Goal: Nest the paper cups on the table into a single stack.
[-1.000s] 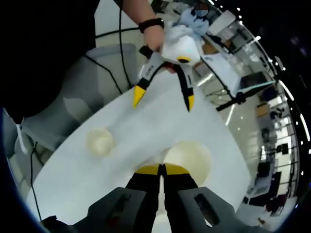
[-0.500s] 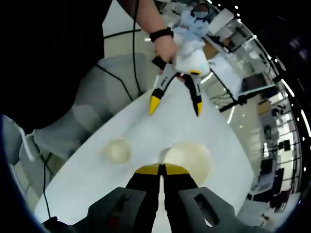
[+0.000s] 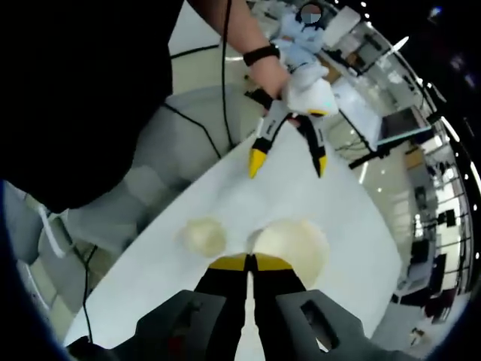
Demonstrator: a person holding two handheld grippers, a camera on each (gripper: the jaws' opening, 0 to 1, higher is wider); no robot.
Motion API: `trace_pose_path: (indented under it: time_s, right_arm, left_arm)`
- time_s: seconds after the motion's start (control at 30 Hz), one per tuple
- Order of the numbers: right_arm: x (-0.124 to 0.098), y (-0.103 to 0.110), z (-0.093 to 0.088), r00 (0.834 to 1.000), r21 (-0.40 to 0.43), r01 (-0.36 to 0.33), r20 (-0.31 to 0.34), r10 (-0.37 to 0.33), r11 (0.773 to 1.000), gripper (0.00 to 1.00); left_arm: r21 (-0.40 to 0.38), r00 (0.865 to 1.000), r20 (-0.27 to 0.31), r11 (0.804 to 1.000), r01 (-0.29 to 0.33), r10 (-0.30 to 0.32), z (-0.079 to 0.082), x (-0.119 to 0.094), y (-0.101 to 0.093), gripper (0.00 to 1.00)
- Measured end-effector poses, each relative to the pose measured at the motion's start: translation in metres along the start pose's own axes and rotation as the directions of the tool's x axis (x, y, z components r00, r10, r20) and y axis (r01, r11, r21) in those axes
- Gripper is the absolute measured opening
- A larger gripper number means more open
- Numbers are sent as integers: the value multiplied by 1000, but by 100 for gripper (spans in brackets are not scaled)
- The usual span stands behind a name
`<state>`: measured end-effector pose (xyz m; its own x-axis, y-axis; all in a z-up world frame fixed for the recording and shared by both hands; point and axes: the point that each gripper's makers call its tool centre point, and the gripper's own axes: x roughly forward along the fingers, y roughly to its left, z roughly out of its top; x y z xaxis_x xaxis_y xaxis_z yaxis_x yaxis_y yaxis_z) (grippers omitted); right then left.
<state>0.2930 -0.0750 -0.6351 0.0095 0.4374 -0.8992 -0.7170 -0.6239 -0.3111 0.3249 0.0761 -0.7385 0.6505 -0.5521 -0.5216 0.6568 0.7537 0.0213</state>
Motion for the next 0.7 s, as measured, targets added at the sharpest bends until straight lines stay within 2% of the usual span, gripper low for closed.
trace_pose_path:
  time_s: [0.27,0.7]
  right_arm:
    - [5,19,7,999,14,-38,8,38,999,0]
    - [15,39,5,997,63,-80,15,79,995,0]
  left_arm:
    - [-3,1000,0,1000,-1,1,-1,-1,-1,95]
    - [-6,1000,0,1000,5,-5,-2,1,-2,95]
